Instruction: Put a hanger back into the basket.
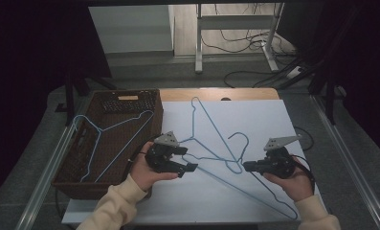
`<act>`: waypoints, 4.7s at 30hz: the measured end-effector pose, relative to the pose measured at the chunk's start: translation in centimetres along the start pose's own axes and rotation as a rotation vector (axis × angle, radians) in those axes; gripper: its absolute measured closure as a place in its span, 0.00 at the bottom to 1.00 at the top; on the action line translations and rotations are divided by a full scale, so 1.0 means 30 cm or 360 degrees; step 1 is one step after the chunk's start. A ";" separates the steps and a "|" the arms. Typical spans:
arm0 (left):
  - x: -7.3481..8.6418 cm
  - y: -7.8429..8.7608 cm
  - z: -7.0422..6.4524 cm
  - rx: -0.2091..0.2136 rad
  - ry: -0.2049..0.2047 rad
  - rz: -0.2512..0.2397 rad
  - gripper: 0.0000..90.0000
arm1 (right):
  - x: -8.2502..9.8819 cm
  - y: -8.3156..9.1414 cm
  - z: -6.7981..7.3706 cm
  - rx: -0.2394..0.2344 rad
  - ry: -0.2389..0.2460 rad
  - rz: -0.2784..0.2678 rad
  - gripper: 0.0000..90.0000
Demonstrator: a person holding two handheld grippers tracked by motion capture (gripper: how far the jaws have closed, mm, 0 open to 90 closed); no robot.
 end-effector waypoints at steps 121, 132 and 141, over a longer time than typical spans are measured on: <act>-0.007 0.157 -0.012 0.0081 -0.0081 -0.0128 0.97 | 0.059 0.125 -0.162 0.0094 -0.0360 -0.0502 0.47; 0.041 0.307 0.063 0.0040 0.0035 -0.0276 0.97 | 0.060 0.116 -0.165 0.0103 -0.0354 -0.0480 0.46; 0.107 0.404 0.130 -0.0007 0.0132 -0.0349 0.97 | 0.061 0.090 -0.163 0.0109 -0.0347 -0.0416 0.44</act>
Point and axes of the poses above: each handheld gripper's, and its own axes: y roughly backward along the jaws, x roughly out of its underside, z roughly to its left, the point moved 6 cm from there along -y, roughly forward along the jaws, and after that the axes turned 13 degrees about z, right-handed, at the moved point
